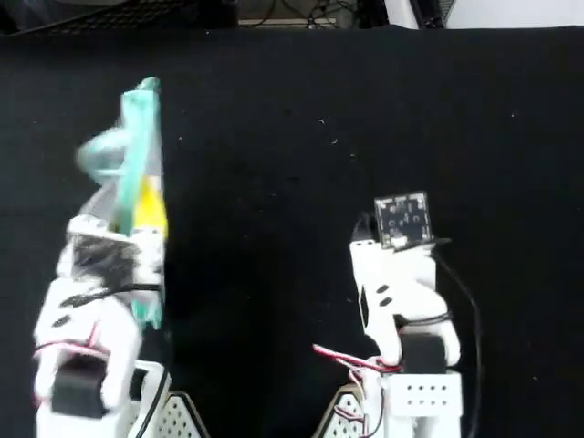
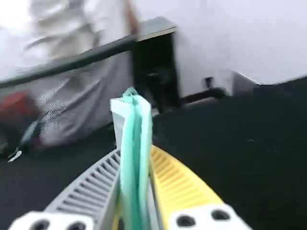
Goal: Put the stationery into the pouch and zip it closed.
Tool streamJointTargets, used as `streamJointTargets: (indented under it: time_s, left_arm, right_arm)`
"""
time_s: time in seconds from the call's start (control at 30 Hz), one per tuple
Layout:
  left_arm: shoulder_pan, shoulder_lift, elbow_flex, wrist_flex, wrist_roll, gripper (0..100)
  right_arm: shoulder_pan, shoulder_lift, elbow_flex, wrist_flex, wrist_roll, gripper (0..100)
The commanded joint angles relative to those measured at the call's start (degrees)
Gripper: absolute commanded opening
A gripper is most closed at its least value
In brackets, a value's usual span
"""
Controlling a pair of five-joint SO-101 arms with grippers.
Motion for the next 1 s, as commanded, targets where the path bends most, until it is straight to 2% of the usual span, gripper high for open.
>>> streamJointTargets:
  time_s: [0.0,0.13,0.47,0.77,0.97]
  left_arm:
    - [6.73,13.71,4.26,-8.00,-0.18,3]
    - [9.19,28.92,-2.07,-11.25,-0.09,3]
    - [21.32,55.65,-16.48,-11.52,-0.26,3]
    - [17.89,65.58,-34.77,-11.08,-0.09,3]
    - [17.19,67.34,-34.68,-11.16,-0.18,3]
  right_arm:
    - [2.20,-7.96,5.58,-2.37,-0.09,1.7]
    - [1.41,-12.97,5.14,5.10,-0.26,1.8]
    - [1.05,-11.56,5.23,6.15,-0.26,1.7]
    - [1.32,-11.56,5.23,6.15,-0.26,1.5]
    - [1.41,-11.56,5.23,6.15,-0.26,1.5]
